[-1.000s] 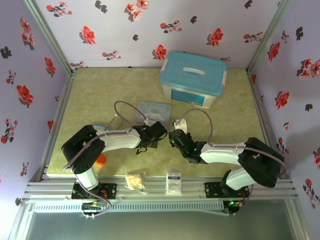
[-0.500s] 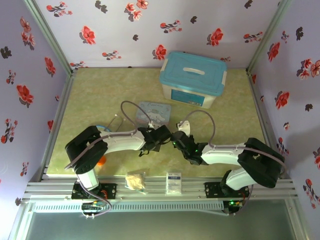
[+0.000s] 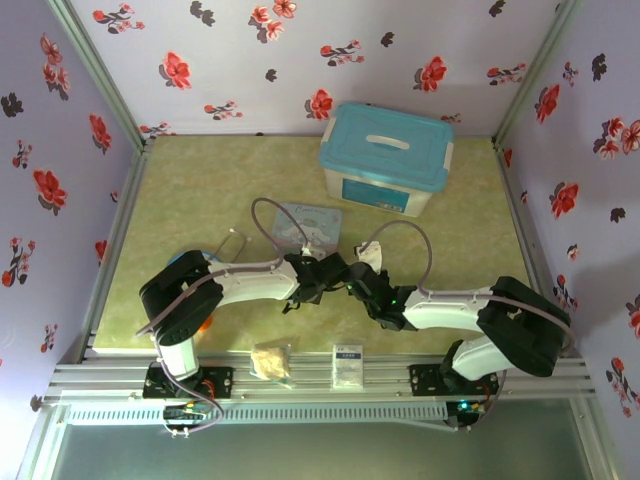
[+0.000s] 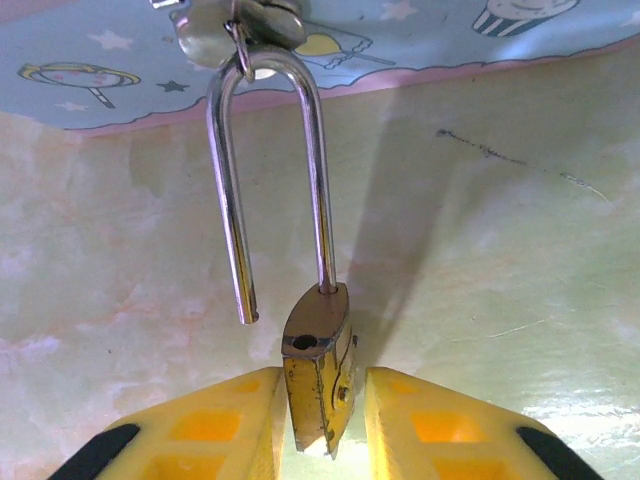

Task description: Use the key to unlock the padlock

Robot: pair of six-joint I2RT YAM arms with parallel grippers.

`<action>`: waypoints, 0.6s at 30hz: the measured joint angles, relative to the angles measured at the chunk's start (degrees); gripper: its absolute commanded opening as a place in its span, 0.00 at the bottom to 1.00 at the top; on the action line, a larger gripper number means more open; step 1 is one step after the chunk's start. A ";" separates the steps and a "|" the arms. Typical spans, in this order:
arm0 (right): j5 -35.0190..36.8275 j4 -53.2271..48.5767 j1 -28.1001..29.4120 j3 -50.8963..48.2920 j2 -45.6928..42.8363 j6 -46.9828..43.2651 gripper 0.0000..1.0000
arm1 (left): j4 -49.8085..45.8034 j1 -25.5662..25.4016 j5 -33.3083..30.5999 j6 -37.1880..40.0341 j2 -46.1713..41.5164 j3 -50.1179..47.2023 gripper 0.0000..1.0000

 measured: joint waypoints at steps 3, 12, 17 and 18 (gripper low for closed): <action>0.09 0.09 0.00 0.00 0.00 0.15 0.34 | 0.00 -0.07 0.04 0.00 -0.15 0.00 0.26; 0.59 0.70 0.04 0.00 -0.74 1.29 0.34 | 2.84 -0.33 2.43 0.00 -0.61 -0.55 0.25; 0.85 1.46 0.07 0.00 -1.64 1.51 0.34 | 3.50 -0.70 3.32 -0.02 -2.60 -1.95 0.19; 0.87 1.70 0.07 0.00 -1.84 1.53 0.34 | 3.48 -0.76 3.37 0.00 -3.10 -2.14 0.19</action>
